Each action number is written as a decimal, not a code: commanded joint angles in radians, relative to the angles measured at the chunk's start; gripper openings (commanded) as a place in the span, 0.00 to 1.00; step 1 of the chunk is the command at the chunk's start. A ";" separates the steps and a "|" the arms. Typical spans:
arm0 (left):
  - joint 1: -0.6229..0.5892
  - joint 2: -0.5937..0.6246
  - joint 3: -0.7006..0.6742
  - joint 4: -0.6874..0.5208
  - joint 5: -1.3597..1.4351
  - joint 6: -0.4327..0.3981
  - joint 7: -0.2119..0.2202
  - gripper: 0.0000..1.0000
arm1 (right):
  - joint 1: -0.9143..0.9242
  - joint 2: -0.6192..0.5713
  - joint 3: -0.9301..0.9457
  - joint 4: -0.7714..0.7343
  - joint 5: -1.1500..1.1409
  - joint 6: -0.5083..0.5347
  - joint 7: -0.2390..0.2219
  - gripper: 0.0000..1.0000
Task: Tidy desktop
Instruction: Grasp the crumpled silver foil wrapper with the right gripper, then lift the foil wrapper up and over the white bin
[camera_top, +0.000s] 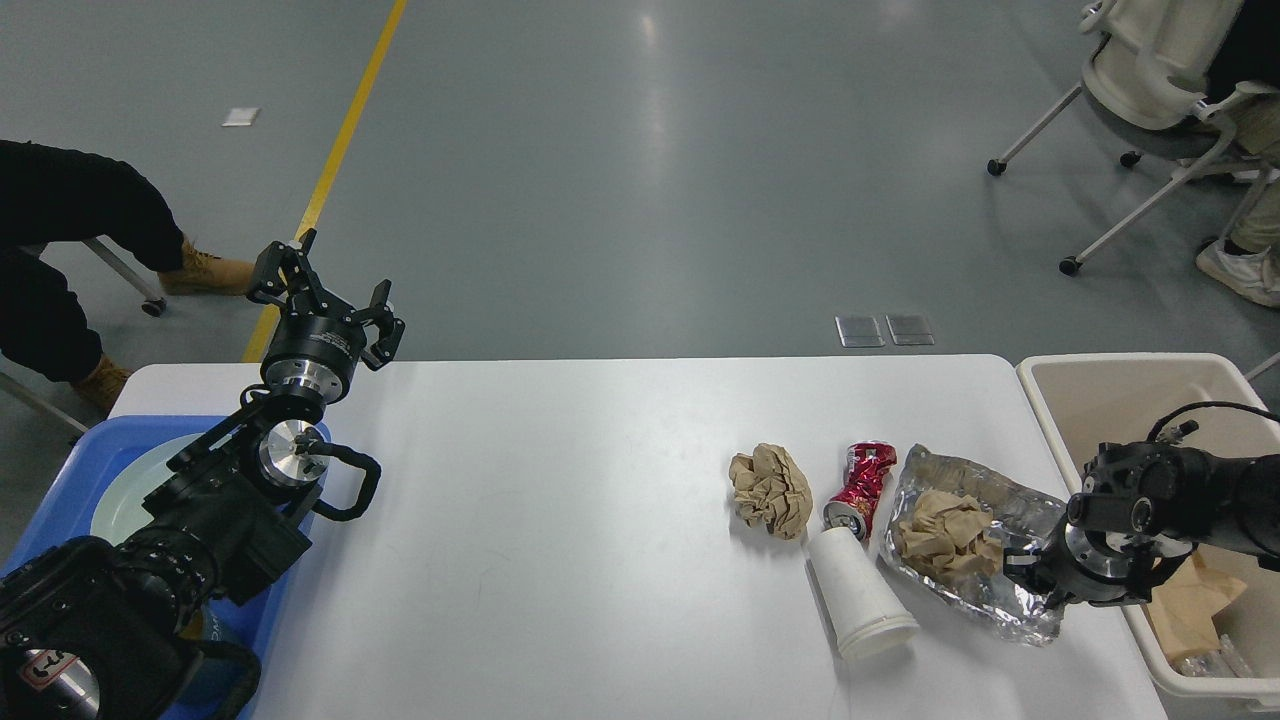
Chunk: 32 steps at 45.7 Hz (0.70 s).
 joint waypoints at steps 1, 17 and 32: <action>0.000 0.000 0.000 0.000 0.000 0.000 0.000 0.96 | 0.010 -0.005 -0.004 0.003 -0.002 0.008 0.000 0.00; 0.000 0.000 0.000 0.000 0.000 0.000 0.000 0.96 | 0.101 -0.130 -0.016 0.014 -0.016 0.137 -0.001 0.00; 0.000 0.000 0.000 0.000 0.000 0.000 0.000 0.96 | 0.314 -0.198 -0.110 0.034 -0.029 0.374 -0.006 0.00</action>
